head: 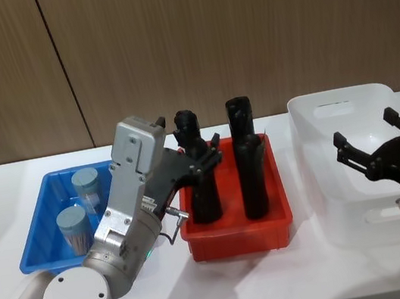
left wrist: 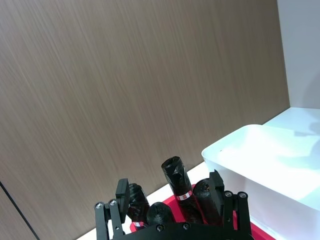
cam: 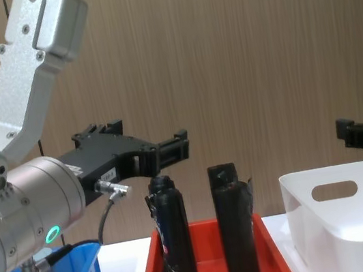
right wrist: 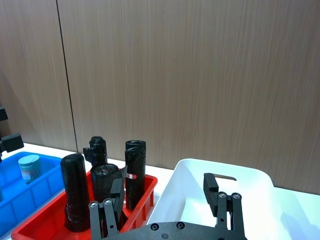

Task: Pick the cotton swabs from the blue box and place them into the white box.

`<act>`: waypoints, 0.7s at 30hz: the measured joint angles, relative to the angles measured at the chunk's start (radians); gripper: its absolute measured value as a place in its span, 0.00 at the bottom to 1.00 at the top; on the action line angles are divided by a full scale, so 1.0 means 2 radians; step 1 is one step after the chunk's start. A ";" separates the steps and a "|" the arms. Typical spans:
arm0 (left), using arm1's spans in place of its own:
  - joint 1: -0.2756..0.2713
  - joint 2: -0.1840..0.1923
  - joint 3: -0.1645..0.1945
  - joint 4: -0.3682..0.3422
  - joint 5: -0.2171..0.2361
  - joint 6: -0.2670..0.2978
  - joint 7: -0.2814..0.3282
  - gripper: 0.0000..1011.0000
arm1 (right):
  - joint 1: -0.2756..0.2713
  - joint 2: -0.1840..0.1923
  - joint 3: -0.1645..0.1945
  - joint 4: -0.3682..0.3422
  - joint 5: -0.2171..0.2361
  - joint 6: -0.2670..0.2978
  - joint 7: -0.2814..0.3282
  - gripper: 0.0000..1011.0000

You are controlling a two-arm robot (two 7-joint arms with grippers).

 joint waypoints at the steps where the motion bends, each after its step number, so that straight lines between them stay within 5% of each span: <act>1: 0.000 0.000 0.000 0.000 0.000 0.000 0.000 0.99 | 0.000 0.000 0.000 0.000 0.000 0.000 0.000 0.99; 21: 0.000 0.000 0.000 0.000 0.000 0.000 0.000 0.99 | 0.000 0.000 0.000 0.000 0.000 0.000 0.000 0.99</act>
